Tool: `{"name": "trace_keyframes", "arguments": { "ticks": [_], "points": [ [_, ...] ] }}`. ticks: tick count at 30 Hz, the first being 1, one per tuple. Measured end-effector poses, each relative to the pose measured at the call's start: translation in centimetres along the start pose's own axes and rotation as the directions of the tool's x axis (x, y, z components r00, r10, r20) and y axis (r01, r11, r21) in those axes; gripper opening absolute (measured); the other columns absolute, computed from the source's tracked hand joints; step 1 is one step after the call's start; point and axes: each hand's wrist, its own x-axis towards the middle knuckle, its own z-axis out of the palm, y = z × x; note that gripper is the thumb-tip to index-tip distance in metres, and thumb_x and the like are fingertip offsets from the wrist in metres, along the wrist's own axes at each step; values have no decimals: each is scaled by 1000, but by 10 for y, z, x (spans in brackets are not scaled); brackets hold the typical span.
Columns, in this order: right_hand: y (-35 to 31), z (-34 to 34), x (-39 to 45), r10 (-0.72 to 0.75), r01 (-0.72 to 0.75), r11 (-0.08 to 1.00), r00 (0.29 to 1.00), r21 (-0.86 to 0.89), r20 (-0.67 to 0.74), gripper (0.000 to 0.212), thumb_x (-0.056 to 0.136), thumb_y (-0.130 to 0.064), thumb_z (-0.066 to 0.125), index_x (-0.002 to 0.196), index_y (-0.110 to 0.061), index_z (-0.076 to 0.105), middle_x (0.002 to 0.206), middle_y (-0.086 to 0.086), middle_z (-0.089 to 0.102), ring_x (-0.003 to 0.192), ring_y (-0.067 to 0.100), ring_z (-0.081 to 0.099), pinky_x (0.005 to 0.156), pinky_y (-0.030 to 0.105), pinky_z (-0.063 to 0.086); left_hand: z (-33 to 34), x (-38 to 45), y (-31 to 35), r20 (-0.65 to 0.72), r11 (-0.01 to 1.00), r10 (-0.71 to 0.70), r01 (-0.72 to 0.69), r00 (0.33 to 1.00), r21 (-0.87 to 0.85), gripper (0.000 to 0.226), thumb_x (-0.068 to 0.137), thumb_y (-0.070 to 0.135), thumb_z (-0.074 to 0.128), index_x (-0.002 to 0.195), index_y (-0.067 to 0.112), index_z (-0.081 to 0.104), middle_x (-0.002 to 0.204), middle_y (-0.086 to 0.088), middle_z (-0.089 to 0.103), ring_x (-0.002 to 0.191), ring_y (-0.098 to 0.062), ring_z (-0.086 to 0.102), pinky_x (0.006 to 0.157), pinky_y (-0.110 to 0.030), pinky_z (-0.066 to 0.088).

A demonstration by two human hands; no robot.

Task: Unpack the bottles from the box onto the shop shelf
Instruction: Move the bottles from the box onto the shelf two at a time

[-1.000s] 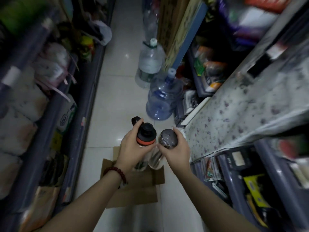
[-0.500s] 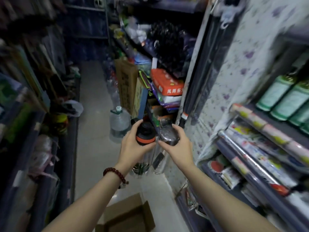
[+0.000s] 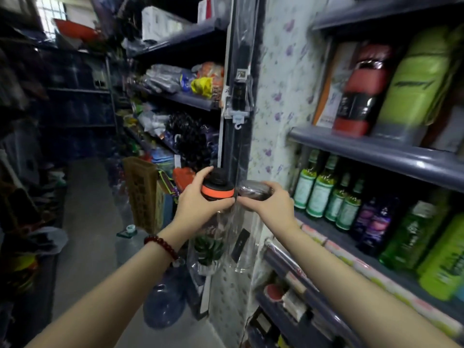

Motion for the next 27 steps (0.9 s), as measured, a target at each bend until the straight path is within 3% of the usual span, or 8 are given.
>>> {"name": "trace_keyframes", "arguments": {
  "ticks": [4,6,10,16,18,21,24,27],
  "points": [
    [-26,-35,12,-21,23,1000,996,18,-84,70,50,-41,90,111,-18,64,99,-3,73,95,14,68,90,39,55,11,20,45,49,996,80,-79,996,-31,82,62,40,84,132,43,42,112,15,61,104,-8,59,87,-26,49],
    [-38,-54,18,-30,35,999,990,34,-140,68,53,-37,91,112,-16,65,97,-3,72,92,12,68,89,36,56,17,30,65,58,992,118,-116,991,-44,80,62,41,83,131,42,43,114,14,62,104,-8,59,86,-23,46],
    [-58,-91,29,-7,21,998,971,56,-238,75,45,-51,89,110,-22,67,98,-9,73,96,9,68,92,32,54,30,48,101,65,980,184,-178,981,-94,74,64,39,83,128,42,45,111,14,62,103,-8,58,80,-19,38],
    [-81,-152,22,-47,46,999,929,-12,-367,63,47,-51,89,100,-22,70,90,-8,75,87,7,71,83,32,58,58,66,154,176,935,319,-279,931,-218,62,64,39,83,112,52,45,100,22,63,93,2,60,78,-15,45],
    [-88,-173,15,-62,45,998,902,-52,-428,60,47,-52,88,95,-22,67,87,-11,73,88,7,69,85,33,56,72,66,172,216,911,369,-305,904,-278,62,65,39,83,113,50,44,98,25,60,88,9,57,72,-8,44],
    [-97,-206,1,-89,32,993,843,-117,-530,64,48,-53,88,99,-20,67,90,-11,72,89,5,67,86,30,55,99,66,195,251,865,452,-352,856,-358,72,57,44,83,120,45,47,105,21,64,97,0,62,86,-26,49],
    [-107,-244,-18,-124,3,981,786,-196,-605,71,48,-57,86,108,-23,69,95,-9,74,93,7,68,87,30,56,124,61,223,279,812,521,-367,807,-454,68,61,35,85,114,50,45,103,27,61,95,7,59,84,-21,47],
    [-116,-281,-34,-157,-7,972,721,-235,-675,75,44,-62,86,108,-26,69,99,-8,74,97,11,69,89,37,56,147,54,253,279,768,584,-407,762,-495,73,58,44,85,118,53,45,111,23,62,104,-2,60,94,-29,47]
  ]
}}
